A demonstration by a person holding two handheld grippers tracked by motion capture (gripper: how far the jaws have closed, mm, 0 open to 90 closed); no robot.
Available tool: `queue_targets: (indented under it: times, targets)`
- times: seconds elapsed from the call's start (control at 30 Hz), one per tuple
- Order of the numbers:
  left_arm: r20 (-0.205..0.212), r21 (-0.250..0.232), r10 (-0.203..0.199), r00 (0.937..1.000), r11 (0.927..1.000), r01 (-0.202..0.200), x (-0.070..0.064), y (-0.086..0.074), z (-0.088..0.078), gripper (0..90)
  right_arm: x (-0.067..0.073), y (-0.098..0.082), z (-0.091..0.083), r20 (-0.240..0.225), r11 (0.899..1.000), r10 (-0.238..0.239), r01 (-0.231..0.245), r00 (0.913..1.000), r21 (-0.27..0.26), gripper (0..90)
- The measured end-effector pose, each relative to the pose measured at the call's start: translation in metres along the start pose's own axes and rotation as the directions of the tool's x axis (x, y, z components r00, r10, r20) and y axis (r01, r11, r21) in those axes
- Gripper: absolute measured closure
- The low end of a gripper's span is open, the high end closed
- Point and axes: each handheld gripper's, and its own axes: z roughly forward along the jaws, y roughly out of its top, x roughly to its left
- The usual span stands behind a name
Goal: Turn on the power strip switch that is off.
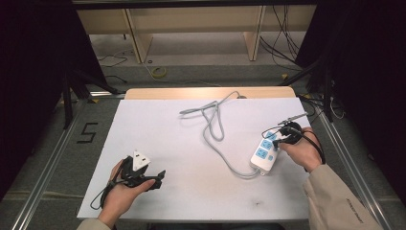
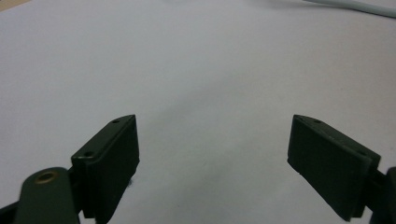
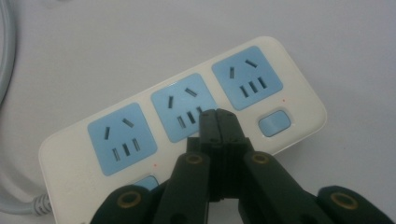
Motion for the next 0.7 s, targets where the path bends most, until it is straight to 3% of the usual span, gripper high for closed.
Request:
queue_targets:
  times: [0.7]
  targets:
    - [0.0, -0.001, -0.001, 1.0, 1.0, 0.001, 0.0003, -0.0001, -0.0001, 16.2, 0.0019, 0.0017, 0.0007, 0.01, 0.999, -0.018, 0.017, 0.9998, 0.032, 90.0]
